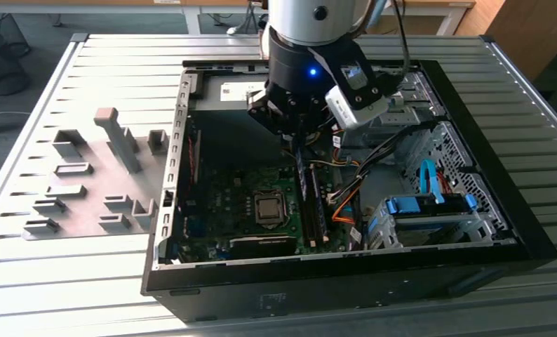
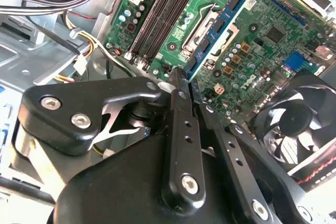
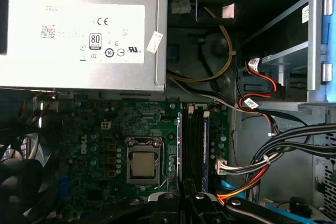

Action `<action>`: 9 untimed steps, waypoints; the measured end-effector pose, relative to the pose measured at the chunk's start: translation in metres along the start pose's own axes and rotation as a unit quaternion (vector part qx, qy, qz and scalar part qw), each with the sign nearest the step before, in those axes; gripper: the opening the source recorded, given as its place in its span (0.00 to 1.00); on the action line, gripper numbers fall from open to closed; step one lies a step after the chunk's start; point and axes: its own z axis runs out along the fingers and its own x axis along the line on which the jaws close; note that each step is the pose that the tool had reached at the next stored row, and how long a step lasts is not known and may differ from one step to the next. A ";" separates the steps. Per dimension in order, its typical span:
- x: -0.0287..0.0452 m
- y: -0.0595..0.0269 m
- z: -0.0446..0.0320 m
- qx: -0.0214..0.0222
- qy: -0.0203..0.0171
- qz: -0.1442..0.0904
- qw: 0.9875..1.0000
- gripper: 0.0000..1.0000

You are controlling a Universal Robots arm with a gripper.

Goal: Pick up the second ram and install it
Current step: 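Insert the second ram into the second slot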

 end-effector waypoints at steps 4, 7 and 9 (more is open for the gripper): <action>0.0001 -0.0001 0.0035 0.000 0.000 0.000 1.000 0.14; 0.0001 -0.0001 0.0037 0.000 0.000 0.000 1.000 0.14; 0.0001 -0.0001 0.0038 0.000 0.000 0.000 1.000 0.14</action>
